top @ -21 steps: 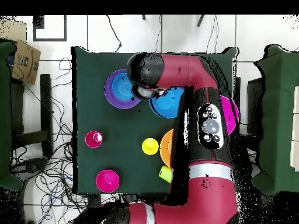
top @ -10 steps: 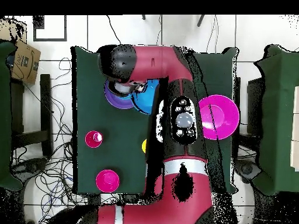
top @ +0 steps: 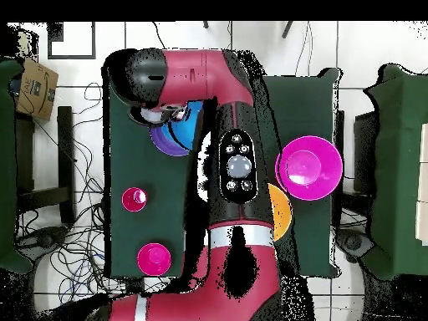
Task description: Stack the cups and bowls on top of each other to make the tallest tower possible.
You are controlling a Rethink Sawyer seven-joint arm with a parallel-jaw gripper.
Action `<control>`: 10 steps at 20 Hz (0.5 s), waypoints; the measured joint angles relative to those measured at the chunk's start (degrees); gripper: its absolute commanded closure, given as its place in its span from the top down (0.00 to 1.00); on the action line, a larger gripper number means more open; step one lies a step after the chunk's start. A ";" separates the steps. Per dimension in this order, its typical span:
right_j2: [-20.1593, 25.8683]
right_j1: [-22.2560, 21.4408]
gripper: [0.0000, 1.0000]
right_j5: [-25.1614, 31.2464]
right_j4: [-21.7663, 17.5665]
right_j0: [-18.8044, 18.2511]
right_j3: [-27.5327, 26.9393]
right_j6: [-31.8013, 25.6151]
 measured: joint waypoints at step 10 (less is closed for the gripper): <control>-1.05 3.39 0.00 0.01 1.57 0.46 -4.48 0.00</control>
